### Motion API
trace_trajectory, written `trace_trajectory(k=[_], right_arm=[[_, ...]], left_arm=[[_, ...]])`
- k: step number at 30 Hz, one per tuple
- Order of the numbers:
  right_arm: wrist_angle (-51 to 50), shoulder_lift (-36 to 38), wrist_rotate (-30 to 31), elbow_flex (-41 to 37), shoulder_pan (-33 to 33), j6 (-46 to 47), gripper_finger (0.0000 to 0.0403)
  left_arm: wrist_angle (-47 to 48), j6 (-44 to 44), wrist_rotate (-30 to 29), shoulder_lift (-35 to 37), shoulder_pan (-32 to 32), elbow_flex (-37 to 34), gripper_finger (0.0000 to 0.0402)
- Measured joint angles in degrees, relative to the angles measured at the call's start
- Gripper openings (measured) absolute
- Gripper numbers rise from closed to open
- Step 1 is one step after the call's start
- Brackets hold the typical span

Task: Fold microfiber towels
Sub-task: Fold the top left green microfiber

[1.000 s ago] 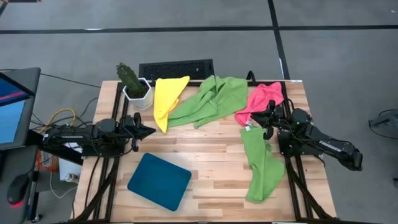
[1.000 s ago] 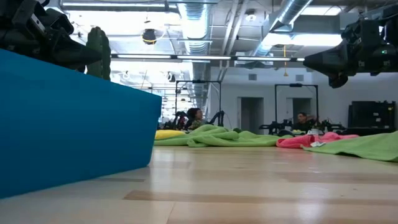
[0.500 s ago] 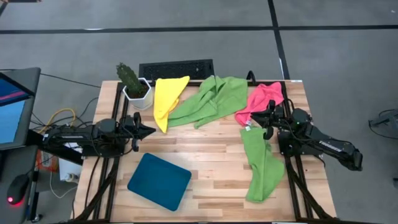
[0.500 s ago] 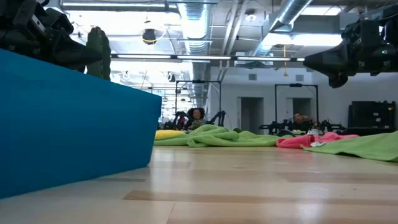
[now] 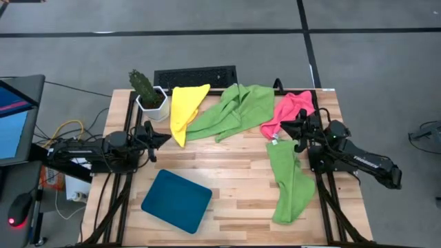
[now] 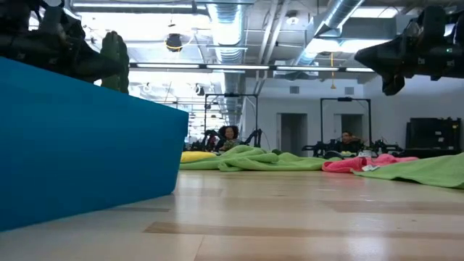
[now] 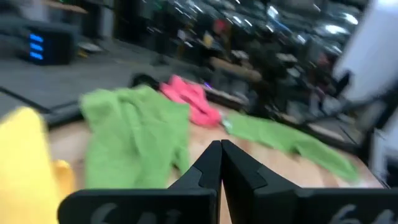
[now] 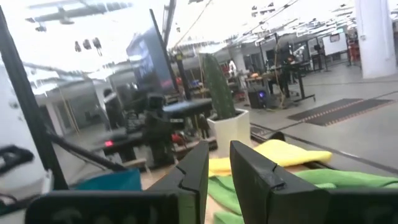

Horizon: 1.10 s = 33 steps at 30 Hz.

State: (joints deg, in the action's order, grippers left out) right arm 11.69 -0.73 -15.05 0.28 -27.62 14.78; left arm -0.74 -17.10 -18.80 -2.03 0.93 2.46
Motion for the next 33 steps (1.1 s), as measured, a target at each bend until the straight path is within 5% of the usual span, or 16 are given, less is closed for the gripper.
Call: trace_trajectory(k=[9, 17, 28, 33], right_arm=[[8.1, 0.0, 1.4, 0.0, 0.0, 9.1, 0.0093], [8.5, -3.9, 8.0, 2.9, 0.1, 7.3, 0.0099], [8.5, -28.9, 9.6, 13.5, 0.2, 1.9, 0.0190], [8.5, -43.3, 9.6, 21.0, 0.2, -4.8, 0.0219]], left_arm=[[-17.3, 3.2, -3.1, 0.0, 0.0, 0.0, 0.0000], [-19.0, 2.8, -2.1, -2.0, 0.0, 0.1, 0.0005], [-18.1, 6.8, 0.3, -19.8, 0.0, 10.5, 0.0100], [-7.8, 9.6, -5.7, -30.3, 0.1, 19.4, 0.0124]])
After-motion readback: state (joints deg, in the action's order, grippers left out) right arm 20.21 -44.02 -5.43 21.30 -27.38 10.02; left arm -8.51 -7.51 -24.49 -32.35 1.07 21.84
